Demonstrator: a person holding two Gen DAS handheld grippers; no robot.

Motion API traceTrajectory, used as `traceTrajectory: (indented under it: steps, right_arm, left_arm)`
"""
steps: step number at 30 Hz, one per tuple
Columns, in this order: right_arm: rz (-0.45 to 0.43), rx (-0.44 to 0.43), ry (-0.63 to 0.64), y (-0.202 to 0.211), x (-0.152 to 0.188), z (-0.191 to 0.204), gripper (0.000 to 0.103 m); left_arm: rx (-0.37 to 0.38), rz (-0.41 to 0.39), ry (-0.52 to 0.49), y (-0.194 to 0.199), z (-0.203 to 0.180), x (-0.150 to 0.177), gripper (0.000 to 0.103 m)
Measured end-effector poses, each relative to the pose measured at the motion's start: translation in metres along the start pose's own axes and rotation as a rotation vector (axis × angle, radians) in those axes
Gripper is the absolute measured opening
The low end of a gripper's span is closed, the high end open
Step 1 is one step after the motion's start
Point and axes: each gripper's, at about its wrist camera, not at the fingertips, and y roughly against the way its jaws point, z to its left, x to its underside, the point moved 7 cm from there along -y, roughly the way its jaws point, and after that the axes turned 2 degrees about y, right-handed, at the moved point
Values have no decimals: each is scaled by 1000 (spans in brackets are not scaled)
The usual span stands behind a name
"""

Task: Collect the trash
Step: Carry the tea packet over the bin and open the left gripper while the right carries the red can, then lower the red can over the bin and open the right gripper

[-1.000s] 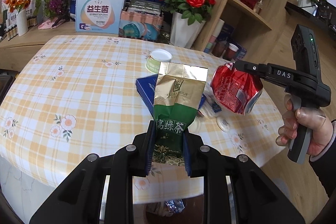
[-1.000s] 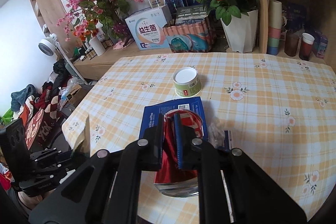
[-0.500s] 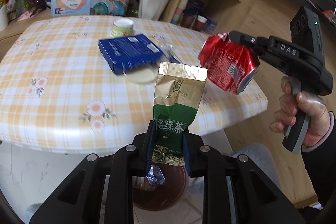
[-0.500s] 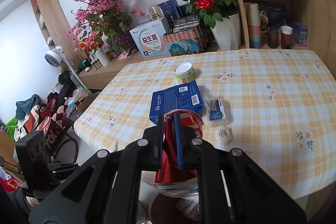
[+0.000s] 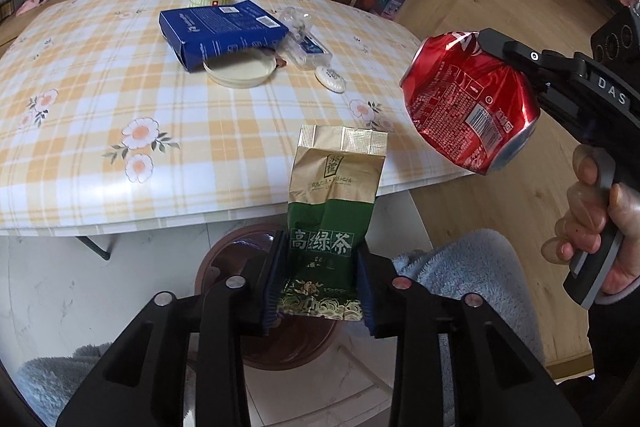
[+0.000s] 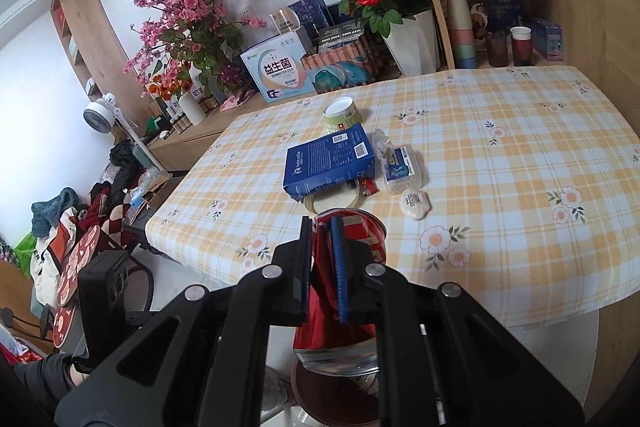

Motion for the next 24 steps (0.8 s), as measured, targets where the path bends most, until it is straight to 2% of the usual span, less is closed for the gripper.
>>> traceTrajectory:
  steps: [1, 3, 7, 12, 17, 24]
  right_arm:
    - [1, 0, 1, 1, 1, 1, 13]
    - [6, 0, 4, 2, 5, 3, 13]
    - [16, -9, 10, 2, 10, 9, 13]
    - [51, -19, 34, -6, 19, 20, 13]
    - [114, -41, 41, -22, 37, 29, 13]
    - [181, -36, 76, -42, 57, 40, 13]
  left_arm:
    - [1, 0, -4, -1, -1, 1, 41]
    - [5, -2, -11, 0, -3, 3, 62]
    - [-27, -56, -7, 13, 1, -6, 73]
    - [-103, -175, 80, 47, 27, -24, 90]
    - [-243, -286, 138, 81, 59, -39, 93]
    - [-356, -377, 210, 118, 96, -43, 95]
